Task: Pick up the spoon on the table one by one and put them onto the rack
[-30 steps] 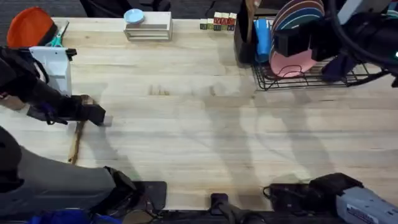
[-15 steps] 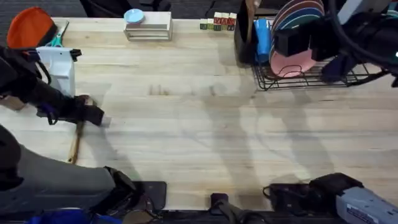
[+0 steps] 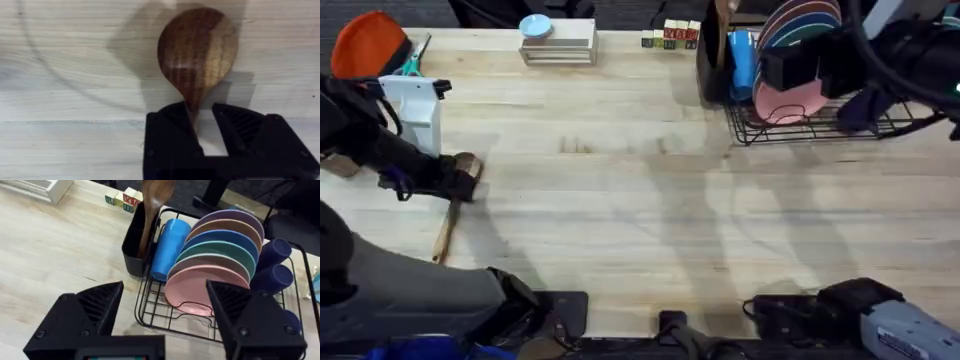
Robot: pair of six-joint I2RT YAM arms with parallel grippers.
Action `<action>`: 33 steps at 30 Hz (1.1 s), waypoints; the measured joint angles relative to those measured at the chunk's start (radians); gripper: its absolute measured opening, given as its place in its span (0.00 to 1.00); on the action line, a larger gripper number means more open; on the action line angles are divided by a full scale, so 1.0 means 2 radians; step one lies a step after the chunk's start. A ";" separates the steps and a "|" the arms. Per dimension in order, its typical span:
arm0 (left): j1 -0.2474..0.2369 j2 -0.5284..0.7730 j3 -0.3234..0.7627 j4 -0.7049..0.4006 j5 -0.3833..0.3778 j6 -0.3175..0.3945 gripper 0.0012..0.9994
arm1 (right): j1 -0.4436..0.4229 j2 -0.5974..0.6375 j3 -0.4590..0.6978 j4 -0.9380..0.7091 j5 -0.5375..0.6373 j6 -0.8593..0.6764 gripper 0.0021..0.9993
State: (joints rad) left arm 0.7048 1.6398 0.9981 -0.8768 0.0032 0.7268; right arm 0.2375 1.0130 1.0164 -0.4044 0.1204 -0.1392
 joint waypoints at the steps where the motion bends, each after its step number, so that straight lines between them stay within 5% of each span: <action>1: 0.000 0.000 0.000 0.001 -0.001 0.000 0.25 | 0.000 0.000 0.000 0.000 0.000 0.000 0.99; 9: 0.000 0.005 0.010 -0.008 -0.009 -0.002 0.05 | 0.000 0.000 0.000 0.000 0.000 0.000 0.99; 21: -0.004 0.022 0.060 -0.056 -0.010 -0.028 0.04 | 0.000 0.000 0.000 0.000 0.000 0.000 0.99; 33: -0.092 0.022 0.133 -0.093 0.041 -0.034 0.04 | 0.000 -0.042 0.000 0.011 0.032 0.000 0.99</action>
State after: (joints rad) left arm 0.5208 1.6840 1.2647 -1.0633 0.0843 0.6579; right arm 0.2375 0.9296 1.0164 -0.3817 0.1852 -0.1390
